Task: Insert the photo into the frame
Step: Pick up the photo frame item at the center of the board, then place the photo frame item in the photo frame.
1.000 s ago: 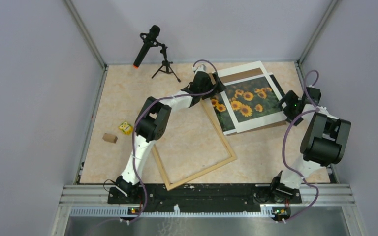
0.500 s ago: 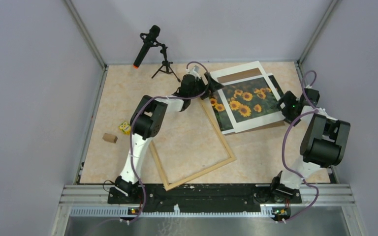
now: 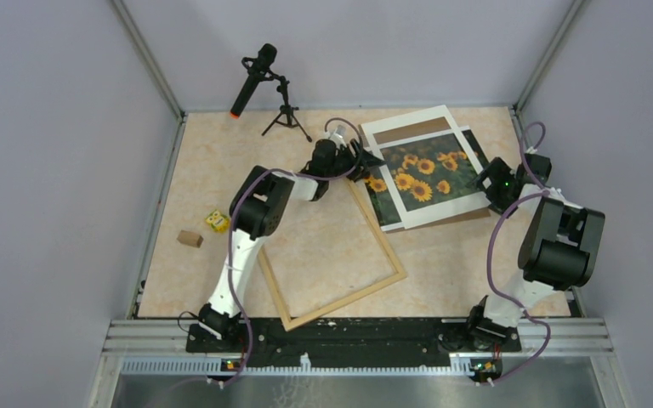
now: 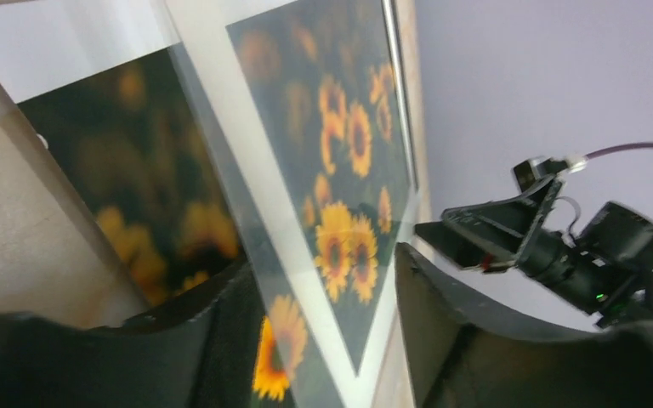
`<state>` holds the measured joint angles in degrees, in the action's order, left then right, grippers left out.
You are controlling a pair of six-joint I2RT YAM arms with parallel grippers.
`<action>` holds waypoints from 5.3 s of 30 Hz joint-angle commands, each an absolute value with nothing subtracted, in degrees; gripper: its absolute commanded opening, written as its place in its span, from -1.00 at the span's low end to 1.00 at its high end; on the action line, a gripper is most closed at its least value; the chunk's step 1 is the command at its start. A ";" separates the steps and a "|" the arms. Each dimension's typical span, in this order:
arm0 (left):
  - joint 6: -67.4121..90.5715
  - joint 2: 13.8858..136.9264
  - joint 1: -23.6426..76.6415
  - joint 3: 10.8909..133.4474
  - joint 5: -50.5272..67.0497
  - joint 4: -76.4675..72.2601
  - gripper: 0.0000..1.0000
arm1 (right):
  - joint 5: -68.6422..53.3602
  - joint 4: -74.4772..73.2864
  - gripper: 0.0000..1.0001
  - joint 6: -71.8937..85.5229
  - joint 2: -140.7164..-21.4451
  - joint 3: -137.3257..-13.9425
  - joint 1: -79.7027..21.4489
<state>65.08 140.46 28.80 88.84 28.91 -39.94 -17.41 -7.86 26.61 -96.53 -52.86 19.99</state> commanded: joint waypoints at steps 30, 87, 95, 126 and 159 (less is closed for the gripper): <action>55.13 104.77 23.54 70.21 41.32 -4.29 -1.00 | -15.21 -23.79 0.98 18.68 -78.29 -51.92 1.20; 20.23 71.66 -3.70 41.57 45.75 13.82 -1.00 | -41.55 14.21 0.67 28.98 -96.09 -35.42 -12.66; 21.25 69.77 -3.69 40.22 48.12 10.60 -1.00 | -41.11 15.48 0.66 28.31 -96.97 -34.61 -12.66; 35.81 74.76 -3.71 42.31 54.74 0.46 -1.00 | -40.87 17.45 0.71 27.95 -96.51 -33.10 -12.70; 36.24 74.05 -3.86 39.42 46.91 15.04 -1.00 | -38.36 16.44 0.76 27.01 -93.34 -31.30 -12.64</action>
<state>39.11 73.45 -3.46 35.22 44.21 12.99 -46.00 20.82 31.00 -94.50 -33.34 -12.27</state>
